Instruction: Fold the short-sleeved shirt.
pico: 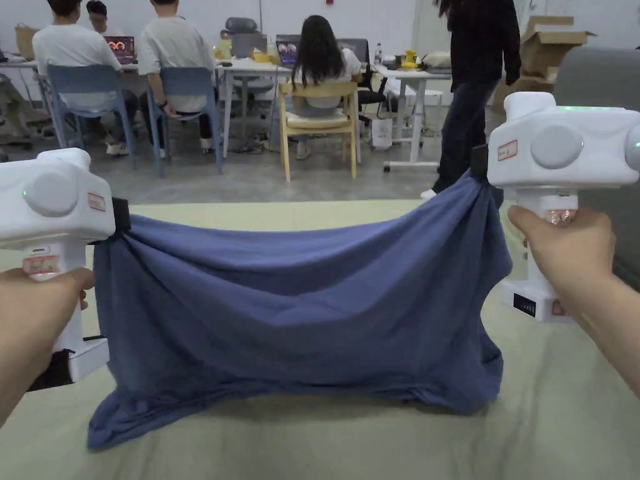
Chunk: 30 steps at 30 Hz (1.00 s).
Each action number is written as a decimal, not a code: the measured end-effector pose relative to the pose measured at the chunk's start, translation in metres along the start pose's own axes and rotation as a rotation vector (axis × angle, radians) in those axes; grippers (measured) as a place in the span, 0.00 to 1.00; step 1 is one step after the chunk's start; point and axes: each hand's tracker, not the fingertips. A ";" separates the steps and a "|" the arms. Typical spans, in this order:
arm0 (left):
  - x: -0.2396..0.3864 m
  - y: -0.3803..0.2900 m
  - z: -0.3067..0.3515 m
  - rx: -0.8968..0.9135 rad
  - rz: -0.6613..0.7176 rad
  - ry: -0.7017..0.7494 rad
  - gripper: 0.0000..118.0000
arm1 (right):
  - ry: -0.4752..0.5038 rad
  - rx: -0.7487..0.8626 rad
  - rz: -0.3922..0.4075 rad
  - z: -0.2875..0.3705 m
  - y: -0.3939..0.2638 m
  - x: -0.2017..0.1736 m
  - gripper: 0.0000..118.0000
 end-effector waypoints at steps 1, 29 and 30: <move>-0.007 -0.004 -0.015 -0.020 -0.015 0.001 0.07 | 0.009 -0.027 0.002 -0.005 -0.013 0.003 0.06; -0.039 -0.377 0.281 -0.337 -0.240 -0.103 0.07 | 0.132 -0.366 -0.152 0.359 -0.372 0.086 0.05; -0.041 -0.383 0.281 -0.363 -0.246 -0.083 0.07 | 0.134 -0.374 -0.150 0.367 -0.379 0.086 0.05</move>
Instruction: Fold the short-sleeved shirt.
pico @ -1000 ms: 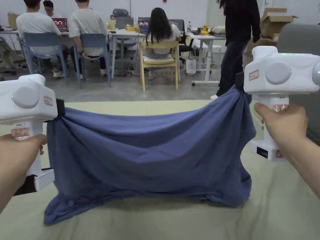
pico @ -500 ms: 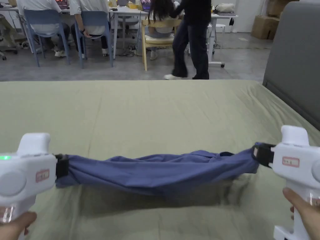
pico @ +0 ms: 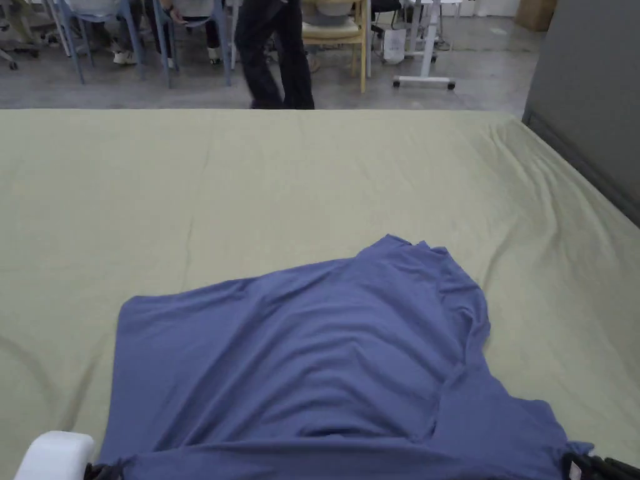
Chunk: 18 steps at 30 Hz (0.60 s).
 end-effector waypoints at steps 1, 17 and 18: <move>-0.002 -0.006 -0.001 -0.012 0.013 0.001 0.07 | -0.007 -0.024 0.002 0.004 -0.007 0.000 0.05; -0.049 0.009 0.021 -0.025 0.193 -0.010 0.68 | -0.036 -0.136 0.070 -0.014 0.032 -0.025 0.99; -0.051 0.011 0.040 0.015 0.219 -0.002 0.68 | -0.011 -0.119 0.067 -0.004 0.039 -0.029 0.99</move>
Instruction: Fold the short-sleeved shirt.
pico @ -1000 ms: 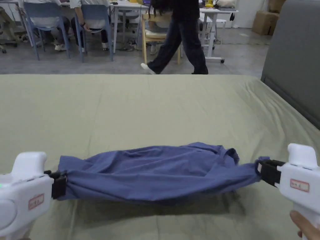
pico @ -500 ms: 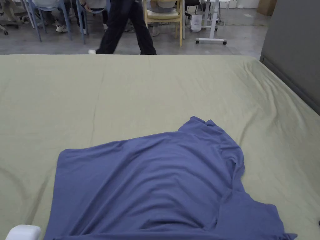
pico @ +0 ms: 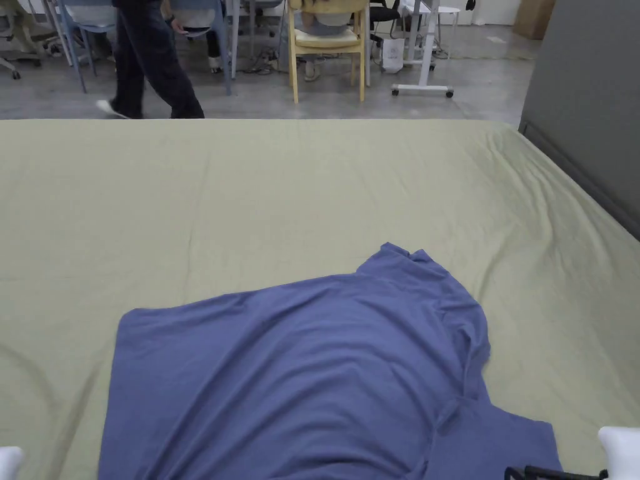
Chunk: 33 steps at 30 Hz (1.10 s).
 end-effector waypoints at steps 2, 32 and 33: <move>-0.002 0.006 0.037 0.099 0.054 -0.006 0.68 | 0.022 0.070 0.014 0.020 0.011 -0.010 0.98; -0.005 0.227 -0.304 -0.164 0.125 0.054 0.80 | 0.008 0.145 0.100 -0.001 0.047 -0.045 0.02; 0.000 0.223 -0.308 -0.186 0.118 0.086 0.78 | 0.000 0.134 0.109 -0.007 0.050 -0.045 0.02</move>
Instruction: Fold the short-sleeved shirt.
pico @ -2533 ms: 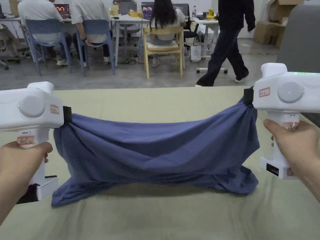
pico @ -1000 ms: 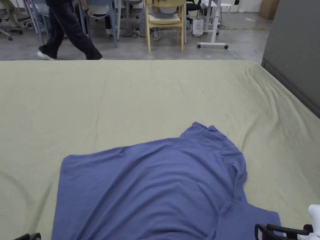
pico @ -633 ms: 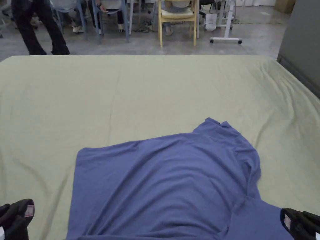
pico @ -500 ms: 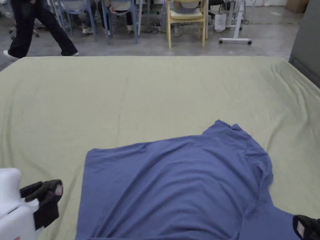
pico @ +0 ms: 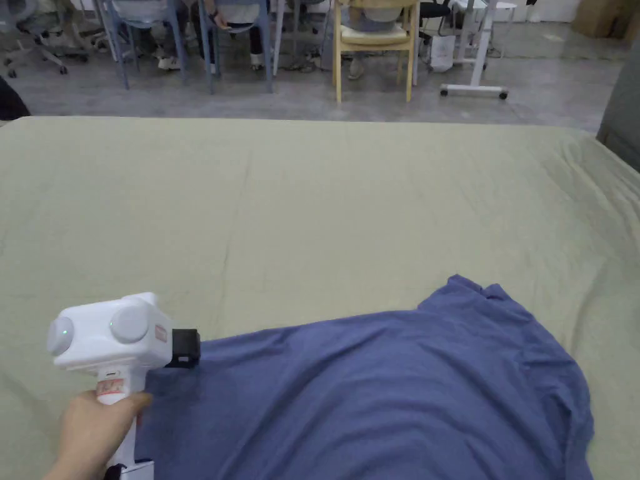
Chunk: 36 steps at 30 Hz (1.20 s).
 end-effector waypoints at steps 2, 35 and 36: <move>-0.005 -0.003 -0.015 -0.033 -0.003 -0.021 0.70 | -0.011 -0.012 0.011 -0.010 0.003 0.002 0.02; 0.024 0.000 0.108 0.247 -0.148 -0.187 0.03 | -0.181 -0.343 0.062 -0.347 0.168 0.095 0.06; 0.024 0.000 0.113 0.257 -0.125 -0.200 0.03 | -0.128 -0.344 0.023 -0.344 0.168 0.095 0.06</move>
